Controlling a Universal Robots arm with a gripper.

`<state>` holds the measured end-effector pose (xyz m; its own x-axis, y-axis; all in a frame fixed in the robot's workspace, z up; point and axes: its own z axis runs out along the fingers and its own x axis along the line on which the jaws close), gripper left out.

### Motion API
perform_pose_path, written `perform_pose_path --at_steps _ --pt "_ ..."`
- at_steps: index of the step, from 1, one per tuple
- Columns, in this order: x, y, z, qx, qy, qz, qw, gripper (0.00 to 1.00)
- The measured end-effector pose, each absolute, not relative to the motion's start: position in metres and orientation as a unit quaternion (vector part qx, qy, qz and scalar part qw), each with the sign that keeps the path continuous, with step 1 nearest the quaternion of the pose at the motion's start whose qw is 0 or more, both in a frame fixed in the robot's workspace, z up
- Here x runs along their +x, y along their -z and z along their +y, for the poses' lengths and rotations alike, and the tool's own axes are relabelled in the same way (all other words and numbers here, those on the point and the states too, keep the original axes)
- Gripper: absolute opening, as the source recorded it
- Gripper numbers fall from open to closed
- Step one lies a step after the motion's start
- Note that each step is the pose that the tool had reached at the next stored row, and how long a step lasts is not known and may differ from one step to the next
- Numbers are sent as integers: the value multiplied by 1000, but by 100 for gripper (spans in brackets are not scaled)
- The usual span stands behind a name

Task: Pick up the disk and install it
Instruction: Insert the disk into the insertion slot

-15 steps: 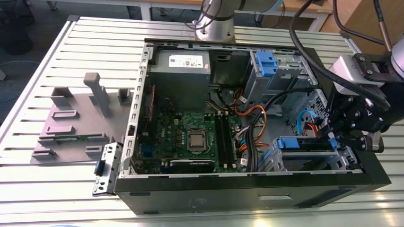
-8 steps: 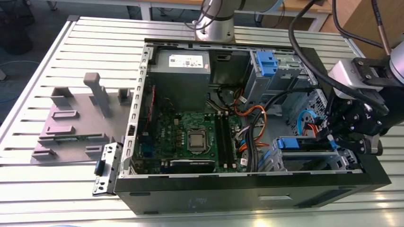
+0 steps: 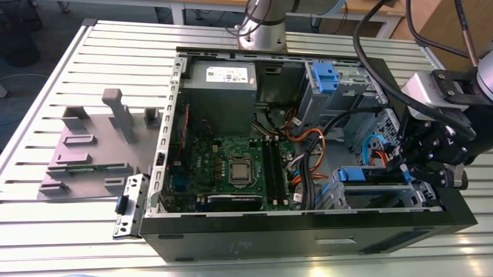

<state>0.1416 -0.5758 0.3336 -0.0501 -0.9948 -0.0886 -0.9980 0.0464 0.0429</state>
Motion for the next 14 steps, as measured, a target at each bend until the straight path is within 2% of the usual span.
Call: perform_pose_path --at_steps 14 --pt "142 -368 -576 -689 -47 723 18 11"
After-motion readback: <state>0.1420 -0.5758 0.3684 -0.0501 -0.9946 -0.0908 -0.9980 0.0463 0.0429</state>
